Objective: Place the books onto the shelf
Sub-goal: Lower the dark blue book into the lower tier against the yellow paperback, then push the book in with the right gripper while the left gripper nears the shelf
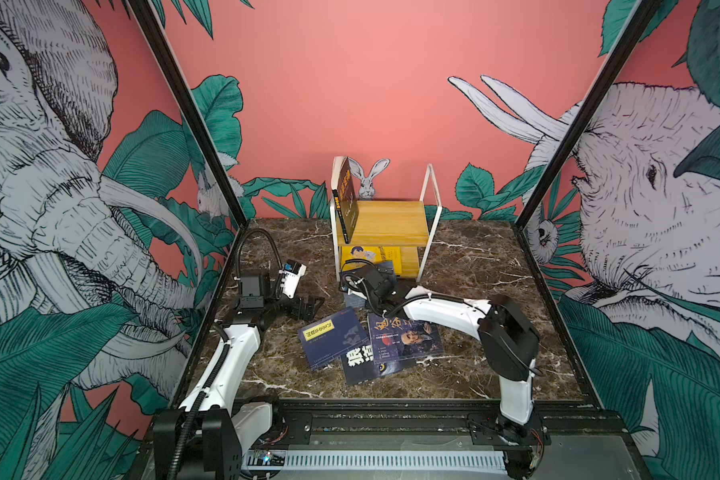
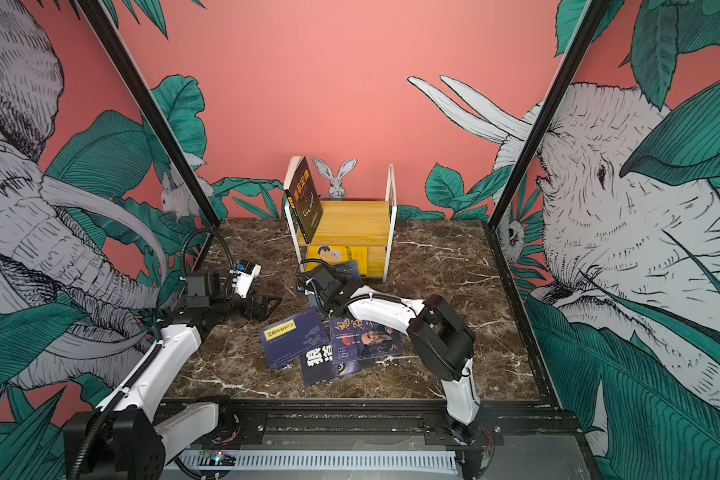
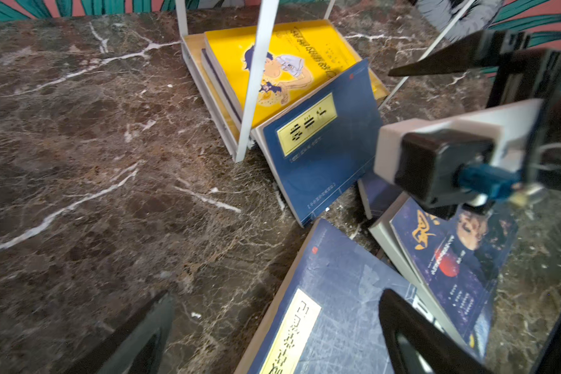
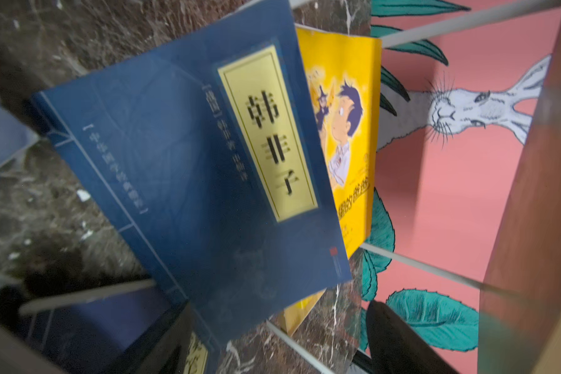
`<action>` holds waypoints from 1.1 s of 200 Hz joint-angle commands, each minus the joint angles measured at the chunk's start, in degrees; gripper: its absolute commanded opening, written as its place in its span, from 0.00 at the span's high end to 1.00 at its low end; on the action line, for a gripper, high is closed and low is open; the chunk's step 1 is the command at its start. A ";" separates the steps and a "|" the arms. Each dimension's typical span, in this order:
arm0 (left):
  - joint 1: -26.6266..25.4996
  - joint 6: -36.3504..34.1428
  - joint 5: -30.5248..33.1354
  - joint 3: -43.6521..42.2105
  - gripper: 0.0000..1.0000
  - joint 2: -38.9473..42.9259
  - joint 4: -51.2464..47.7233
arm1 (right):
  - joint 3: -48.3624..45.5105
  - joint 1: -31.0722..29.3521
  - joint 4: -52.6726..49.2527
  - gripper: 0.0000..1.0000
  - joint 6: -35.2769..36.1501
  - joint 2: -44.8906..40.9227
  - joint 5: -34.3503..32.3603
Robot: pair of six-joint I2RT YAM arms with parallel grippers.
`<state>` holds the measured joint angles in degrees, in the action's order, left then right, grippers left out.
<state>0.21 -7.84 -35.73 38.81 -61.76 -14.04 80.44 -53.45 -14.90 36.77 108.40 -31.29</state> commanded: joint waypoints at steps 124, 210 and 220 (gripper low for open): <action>-7.97 51.80 -8.63 -1.33 0.17 -36.60 56.88 | -34.28 3.62 8.39 0.24 -50.77 -32.17 4.61; -9.18 52.21 -12.27 2.35 0.19 -45.37 57.40 | -26.67 7.10 12.95 0.28 -48.68 -16.91 8.26; -9.34 51.63 -13.16 3.08 0.20 -45.86 56.08 | -26.16 7.70 13.09 0.30 -48.58 -14.59 8.90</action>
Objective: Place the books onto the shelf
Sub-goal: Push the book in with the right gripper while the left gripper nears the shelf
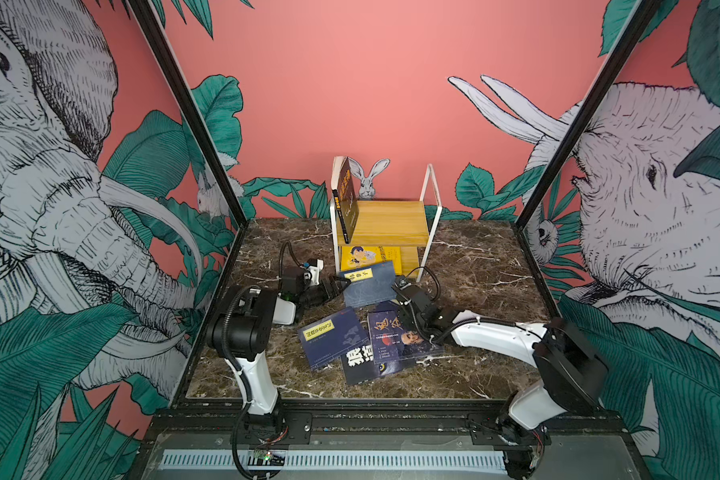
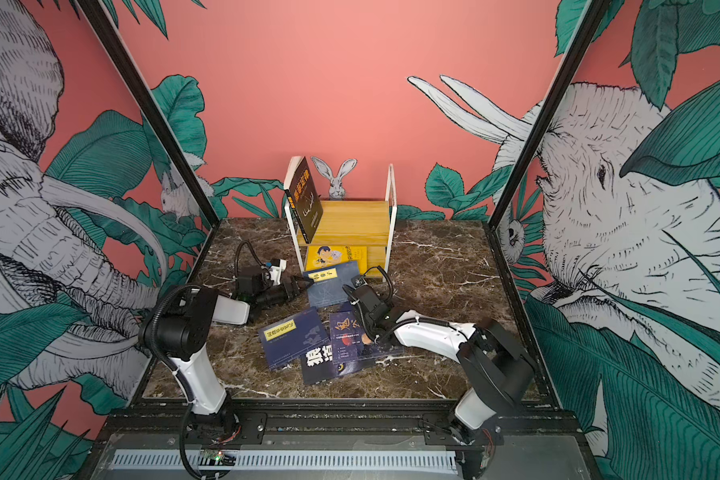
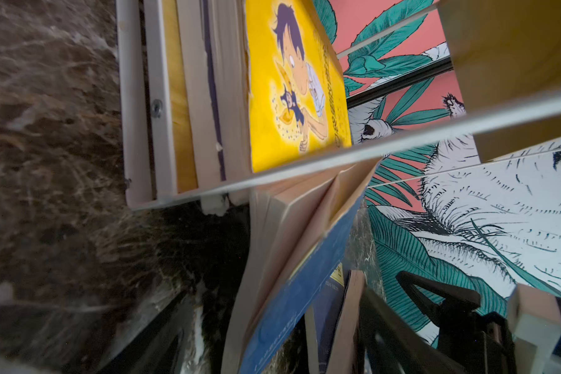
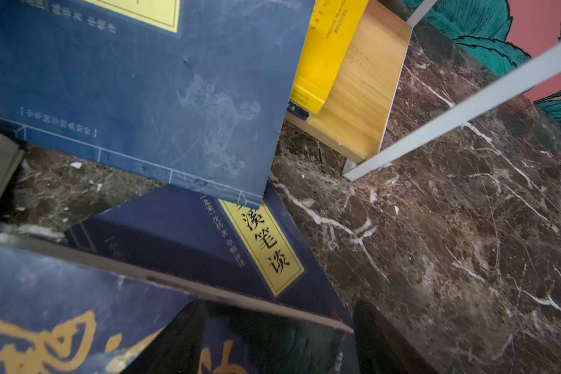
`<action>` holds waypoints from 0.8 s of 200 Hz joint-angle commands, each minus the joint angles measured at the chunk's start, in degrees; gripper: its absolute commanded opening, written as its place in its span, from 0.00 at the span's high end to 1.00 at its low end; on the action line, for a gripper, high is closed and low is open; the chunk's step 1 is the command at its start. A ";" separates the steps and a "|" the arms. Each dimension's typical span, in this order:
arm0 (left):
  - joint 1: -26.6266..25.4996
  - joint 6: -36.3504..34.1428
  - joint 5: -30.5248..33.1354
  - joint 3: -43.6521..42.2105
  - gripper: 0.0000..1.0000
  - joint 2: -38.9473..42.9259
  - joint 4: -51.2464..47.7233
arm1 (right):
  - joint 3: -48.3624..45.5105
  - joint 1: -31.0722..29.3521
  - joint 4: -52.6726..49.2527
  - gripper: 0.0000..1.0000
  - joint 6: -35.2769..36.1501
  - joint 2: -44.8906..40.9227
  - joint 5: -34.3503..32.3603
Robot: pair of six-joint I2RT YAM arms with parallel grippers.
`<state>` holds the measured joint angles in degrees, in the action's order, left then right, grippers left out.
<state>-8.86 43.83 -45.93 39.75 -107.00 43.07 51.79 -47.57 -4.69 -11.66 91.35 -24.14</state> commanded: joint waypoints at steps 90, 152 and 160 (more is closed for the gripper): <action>-0.96 1.03 -6.04 5.21 0.32 -5.13 0.61 | 6.84 4.84 4.86 0.37 0.67 12.04 6.52; -1.51 5.78 -8.08 7.01 0.44 -6.05 5.97 | 8.80 4.92 5.48 0.40 0.96 15.63 9.20; -1.48 6.06 -8.12 7.02 0.45 -5.67 5.96 | 9.01 4.94 5.23 0.40 0.93 15.87 9.32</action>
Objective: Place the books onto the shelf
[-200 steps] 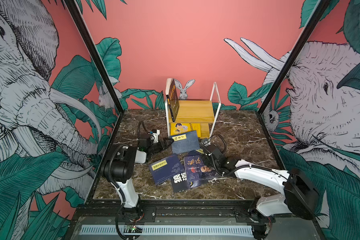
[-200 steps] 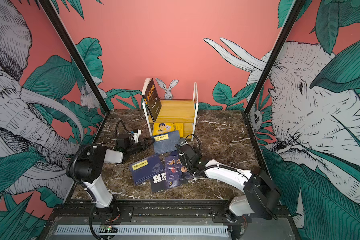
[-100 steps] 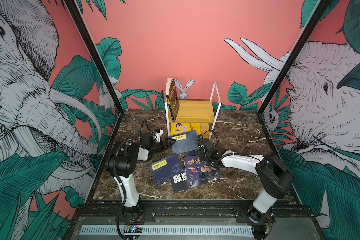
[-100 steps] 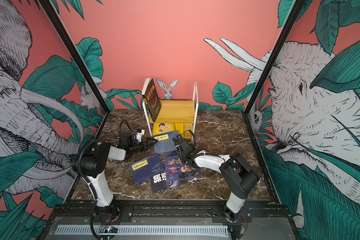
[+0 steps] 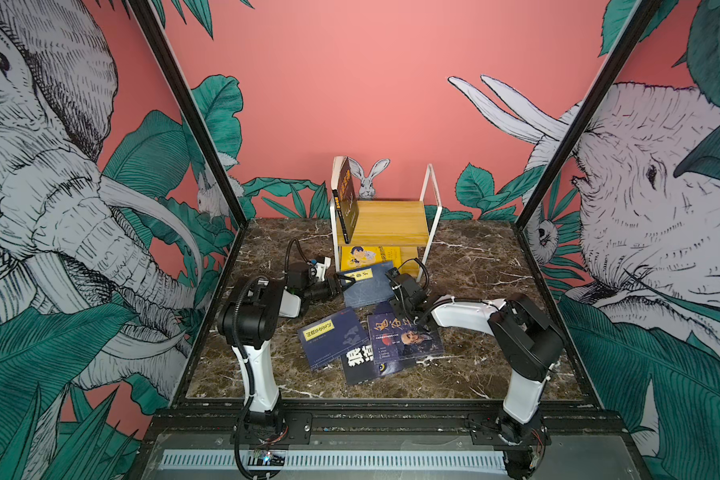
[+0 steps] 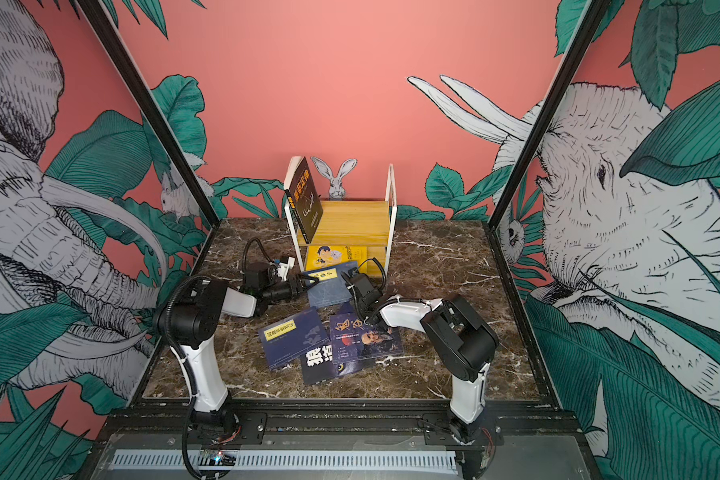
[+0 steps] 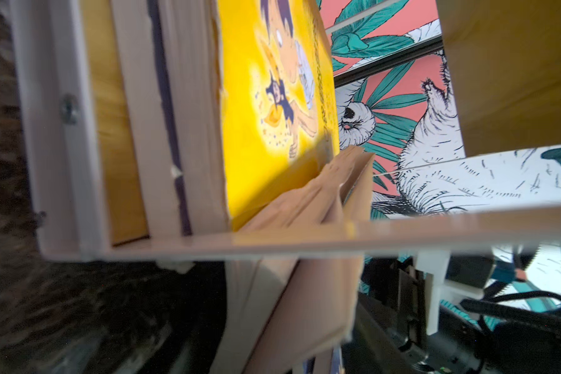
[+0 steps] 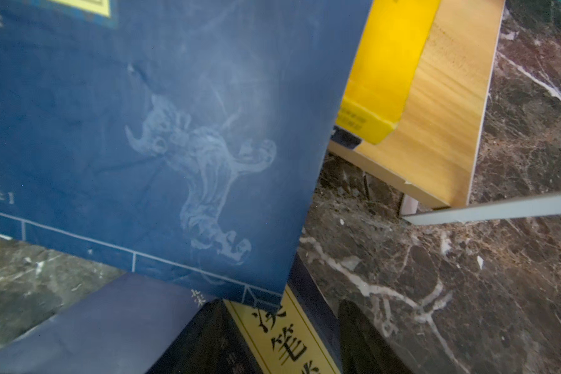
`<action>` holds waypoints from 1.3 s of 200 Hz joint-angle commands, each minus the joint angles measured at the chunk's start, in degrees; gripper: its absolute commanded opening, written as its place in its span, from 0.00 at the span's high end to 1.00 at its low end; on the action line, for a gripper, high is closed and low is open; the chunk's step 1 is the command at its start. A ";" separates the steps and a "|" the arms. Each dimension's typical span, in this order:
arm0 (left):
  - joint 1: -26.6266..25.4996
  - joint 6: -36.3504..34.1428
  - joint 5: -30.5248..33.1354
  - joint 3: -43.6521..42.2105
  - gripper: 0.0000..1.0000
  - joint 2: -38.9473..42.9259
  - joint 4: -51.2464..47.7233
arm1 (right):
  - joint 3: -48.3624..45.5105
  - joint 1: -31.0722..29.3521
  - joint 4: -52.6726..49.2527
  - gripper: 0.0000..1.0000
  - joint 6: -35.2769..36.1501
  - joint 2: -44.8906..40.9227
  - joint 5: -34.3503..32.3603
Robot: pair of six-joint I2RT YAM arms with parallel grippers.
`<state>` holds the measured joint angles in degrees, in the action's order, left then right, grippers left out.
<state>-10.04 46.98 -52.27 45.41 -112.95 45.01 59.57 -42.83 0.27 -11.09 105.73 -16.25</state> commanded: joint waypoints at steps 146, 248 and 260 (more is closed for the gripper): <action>-1.35 -0.66 0.81 -1.82 1.00 12.02 -4.62 | -0.83 -3.40 -4.54 0.42 4.48 -8.64 -3.95; -1.33 5.10 -4.07 5.26 1.00 14.11 -14.92 | -6.80 -18.04 18.63 0.34 33.38 -7.02 -27.79; -1.35 5.14 -4.05 4.99 1.00 15.37 -14.98 | -8.17 -18.33 24.40 0.34 35.76 -5.76 -28.90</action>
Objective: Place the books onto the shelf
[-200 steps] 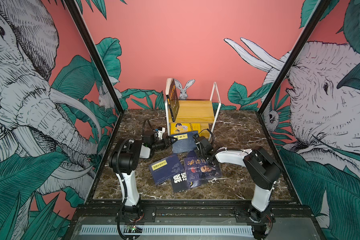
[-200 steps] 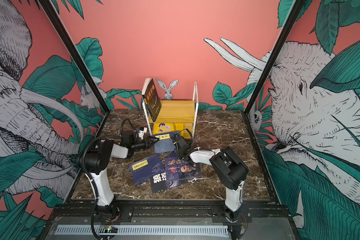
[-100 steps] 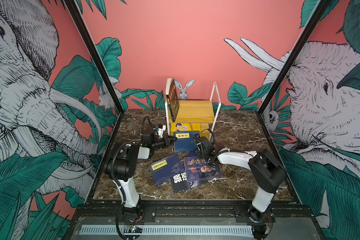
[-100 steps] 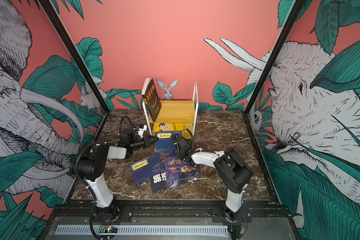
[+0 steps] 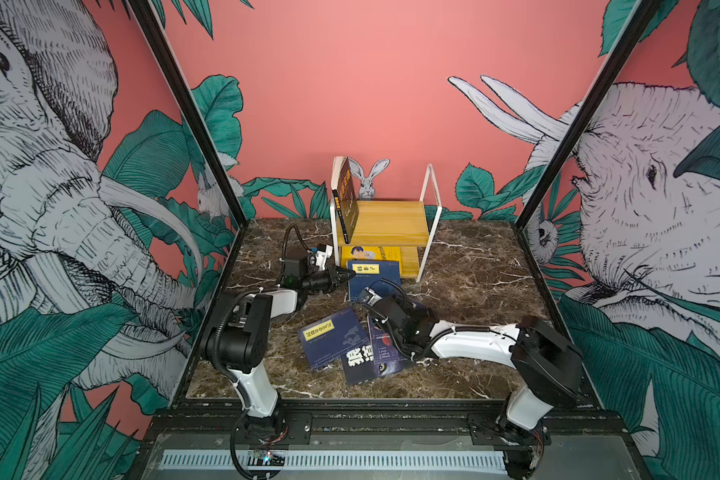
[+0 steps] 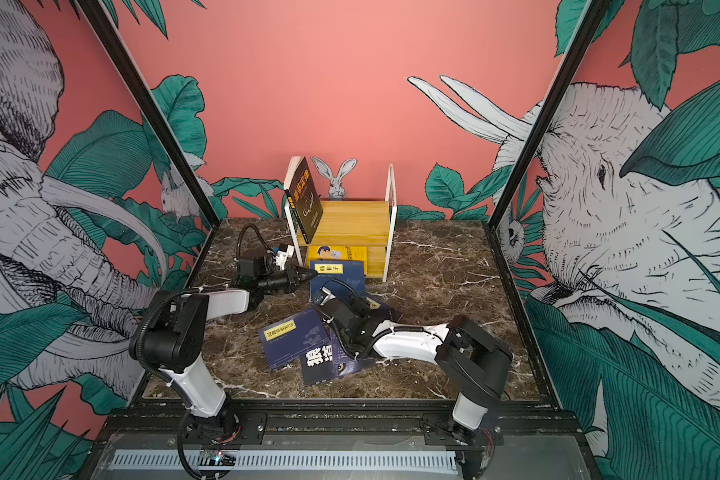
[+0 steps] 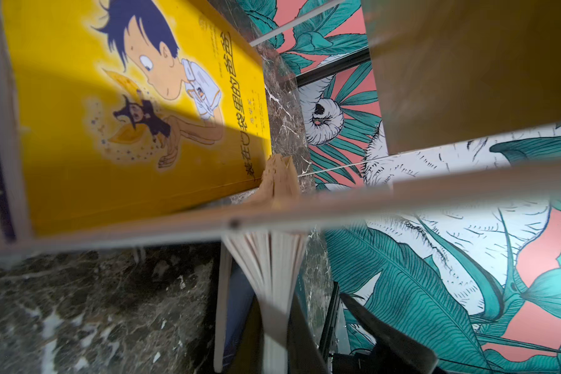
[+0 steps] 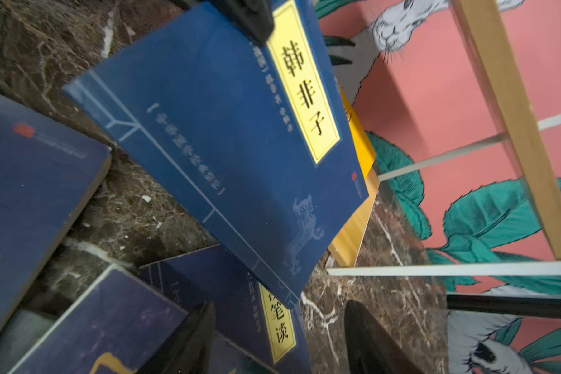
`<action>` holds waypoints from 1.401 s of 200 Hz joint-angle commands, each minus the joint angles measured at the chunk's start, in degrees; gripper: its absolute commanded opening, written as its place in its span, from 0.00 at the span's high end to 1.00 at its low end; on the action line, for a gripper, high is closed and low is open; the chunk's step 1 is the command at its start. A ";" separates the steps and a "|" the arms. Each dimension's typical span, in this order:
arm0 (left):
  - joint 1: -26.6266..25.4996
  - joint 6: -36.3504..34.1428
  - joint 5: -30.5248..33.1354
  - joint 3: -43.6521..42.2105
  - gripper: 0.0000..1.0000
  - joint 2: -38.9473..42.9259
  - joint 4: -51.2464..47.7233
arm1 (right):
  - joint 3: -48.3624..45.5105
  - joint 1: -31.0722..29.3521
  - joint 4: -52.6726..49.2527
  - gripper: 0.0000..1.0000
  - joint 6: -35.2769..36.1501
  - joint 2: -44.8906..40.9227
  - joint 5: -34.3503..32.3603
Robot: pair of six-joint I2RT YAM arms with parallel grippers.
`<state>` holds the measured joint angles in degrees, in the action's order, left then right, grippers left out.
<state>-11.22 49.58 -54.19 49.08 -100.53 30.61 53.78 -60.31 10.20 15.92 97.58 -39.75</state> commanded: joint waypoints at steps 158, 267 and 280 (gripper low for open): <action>-0.17 -3.66 -2.32 -3.71 1.00 12.11 -6.18 | 0.67 -2.28 70.58 0.48 55.62 22.43 -20.26; 0.16 -21.36 7.40 -5.50 0.42 24.16 -22.59 | 1.26 -0.83 70.58 1.00 59.16 21.98 -19.07; 0.49 -25.59 8.83 -6.20 0.32 27.74 -27.34 | 1.15 -0.29 70.55 1.00 58.56 21.52 -18.62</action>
<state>-10.90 34.85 -48.69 44.25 -80.88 13.32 53.58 -61.71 76.88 71.46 120.16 -56.01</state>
